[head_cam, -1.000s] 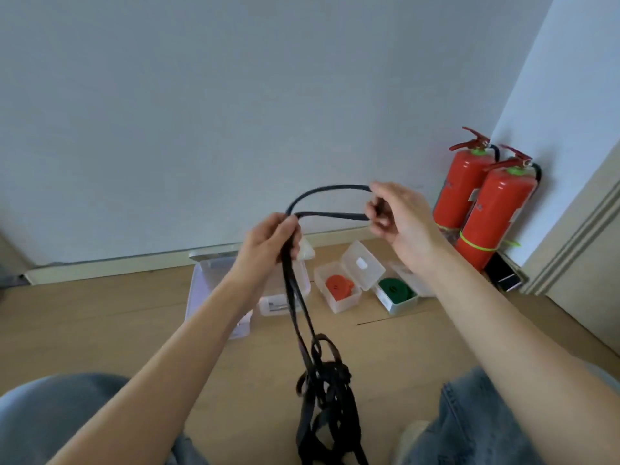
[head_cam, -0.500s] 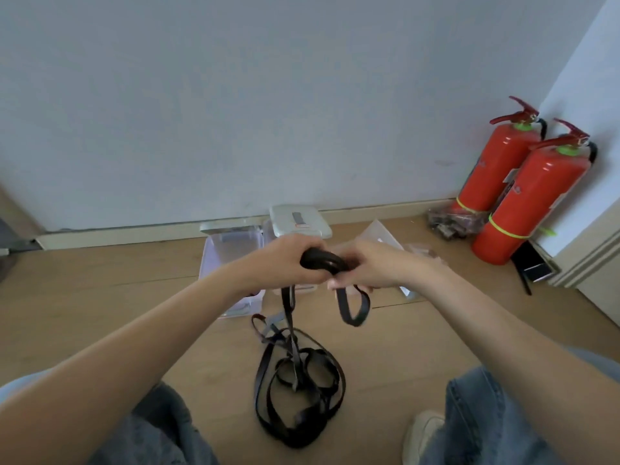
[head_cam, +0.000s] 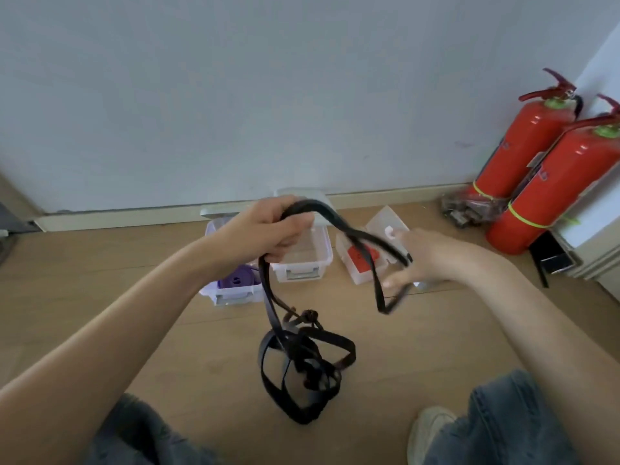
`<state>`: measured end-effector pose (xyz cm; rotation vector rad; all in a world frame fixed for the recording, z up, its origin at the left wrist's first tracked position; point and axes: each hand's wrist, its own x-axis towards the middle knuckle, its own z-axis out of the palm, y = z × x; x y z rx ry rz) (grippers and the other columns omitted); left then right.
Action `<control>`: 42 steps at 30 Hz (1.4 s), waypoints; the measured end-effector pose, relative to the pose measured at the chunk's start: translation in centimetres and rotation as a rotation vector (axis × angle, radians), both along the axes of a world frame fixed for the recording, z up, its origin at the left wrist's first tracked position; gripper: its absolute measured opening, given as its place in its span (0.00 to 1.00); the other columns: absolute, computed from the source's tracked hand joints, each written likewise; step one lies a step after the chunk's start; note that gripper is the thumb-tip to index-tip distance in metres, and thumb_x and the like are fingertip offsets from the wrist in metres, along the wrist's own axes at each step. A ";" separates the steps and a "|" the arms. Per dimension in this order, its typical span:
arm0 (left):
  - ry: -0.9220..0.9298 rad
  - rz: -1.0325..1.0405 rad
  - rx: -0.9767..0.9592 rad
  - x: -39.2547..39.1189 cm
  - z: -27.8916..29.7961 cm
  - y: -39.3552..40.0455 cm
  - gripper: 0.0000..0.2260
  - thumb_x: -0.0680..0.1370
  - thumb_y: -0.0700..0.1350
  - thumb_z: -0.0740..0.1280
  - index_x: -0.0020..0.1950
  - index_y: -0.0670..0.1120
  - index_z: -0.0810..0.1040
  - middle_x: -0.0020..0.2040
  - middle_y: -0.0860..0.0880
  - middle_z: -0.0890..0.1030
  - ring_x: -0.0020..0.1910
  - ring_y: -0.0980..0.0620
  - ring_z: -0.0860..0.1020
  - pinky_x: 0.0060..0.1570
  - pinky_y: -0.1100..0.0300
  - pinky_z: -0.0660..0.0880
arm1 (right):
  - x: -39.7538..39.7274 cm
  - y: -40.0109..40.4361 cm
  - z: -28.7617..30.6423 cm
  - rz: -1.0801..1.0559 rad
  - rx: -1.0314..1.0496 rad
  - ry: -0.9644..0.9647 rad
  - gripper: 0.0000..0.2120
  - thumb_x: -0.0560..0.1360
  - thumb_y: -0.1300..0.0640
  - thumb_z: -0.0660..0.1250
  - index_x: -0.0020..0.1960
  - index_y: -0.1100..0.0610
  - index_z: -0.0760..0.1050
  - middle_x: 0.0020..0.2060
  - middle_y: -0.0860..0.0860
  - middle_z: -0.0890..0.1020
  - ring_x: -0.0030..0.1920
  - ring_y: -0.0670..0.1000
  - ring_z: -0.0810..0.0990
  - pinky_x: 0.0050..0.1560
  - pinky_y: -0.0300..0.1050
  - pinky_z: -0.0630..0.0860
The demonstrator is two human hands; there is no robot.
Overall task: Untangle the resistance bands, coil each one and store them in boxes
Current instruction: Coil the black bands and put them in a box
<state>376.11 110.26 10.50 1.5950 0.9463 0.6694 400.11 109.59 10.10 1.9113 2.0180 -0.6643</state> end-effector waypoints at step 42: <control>0.030 -0.007 -0.170 -0.4 -4.2 -0.3 0.04 0.78 0.40 0.63 0.50 0.45 0.77 0.40 0.48 0.84 0.42 0.51 0.83 0.43 0.61 0.79 | 0.7 -0.4 -1.6 -0.146 0.437 0.373 0.26 0.70 0.46 0.71 0.63 0.54 0.69 0.57 0.46 0.72 0.56 0.48 0.74 0.54 0.43 0.72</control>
